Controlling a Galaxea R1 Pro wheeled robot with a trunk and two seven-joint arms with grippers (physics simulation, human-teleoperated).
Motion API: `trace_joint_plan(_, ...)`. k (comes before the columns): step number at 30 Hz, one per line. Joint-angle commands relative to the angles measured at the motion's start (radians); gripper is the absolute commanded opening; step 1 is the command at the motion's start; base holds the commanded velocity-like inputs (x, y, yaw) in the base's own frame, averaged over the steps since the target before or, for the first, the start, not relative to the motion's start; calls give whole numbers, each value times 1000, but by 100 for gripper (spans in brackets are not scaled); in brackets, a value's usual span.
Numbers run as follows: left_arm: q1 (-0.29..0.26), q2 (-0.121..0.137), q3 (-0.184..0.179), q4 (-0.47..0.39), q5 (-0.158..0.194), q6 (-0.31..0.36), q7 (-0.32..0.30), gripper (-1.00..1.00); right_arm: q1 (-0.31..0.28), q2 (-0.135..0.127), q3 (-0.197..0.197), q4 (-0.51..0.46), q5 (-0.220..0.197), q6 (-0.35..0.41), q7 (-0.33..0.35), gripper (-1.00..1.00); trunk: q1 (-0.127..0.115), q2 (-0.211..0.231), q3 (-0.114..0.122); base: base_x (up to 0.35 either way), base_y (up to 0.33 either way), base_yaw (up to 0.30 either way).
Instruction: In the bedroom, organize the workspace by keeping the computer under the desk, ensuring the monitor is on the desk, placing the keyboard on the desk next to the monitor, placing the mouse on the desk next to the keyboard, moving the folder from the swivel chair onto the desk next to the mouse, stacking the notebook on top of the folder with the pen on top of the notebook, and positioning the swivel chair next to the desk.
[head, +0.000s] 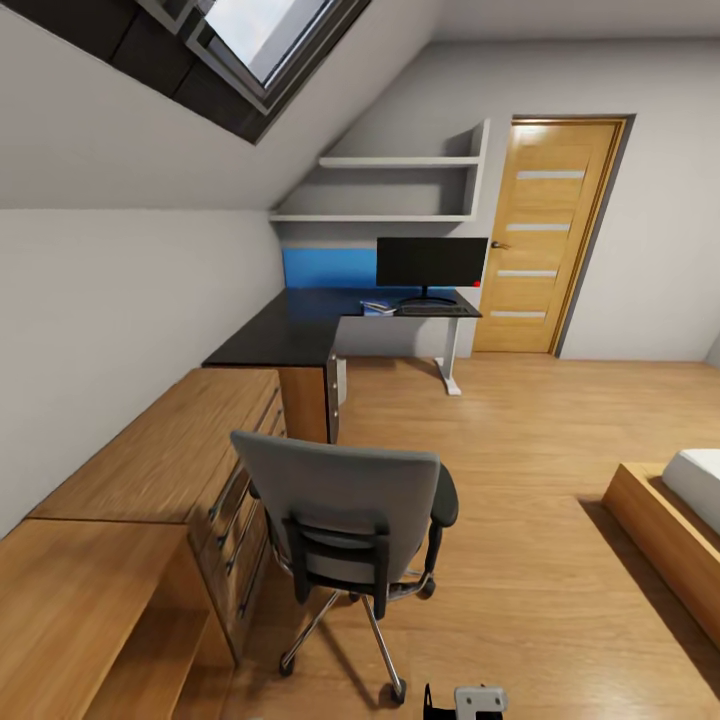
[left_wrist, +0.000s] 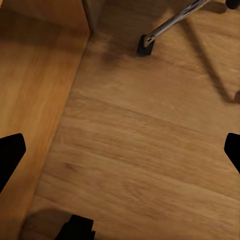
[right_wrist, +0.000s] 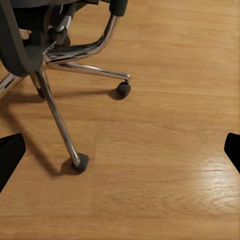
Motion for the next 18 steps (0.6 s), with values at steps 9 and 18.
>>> trace_joint_plan(9,-1,-1,5,1,-6,-3,0,100,-1,0,9,1,-8,-3,-5,100,35,-64,-29,0,0,0)
trace_joint_plan(18,-1,-2,5,1,-5,-4,-1,100,-1,-1,9,1,-8,-3,-5,100,69,-127,-57,0,5,0)
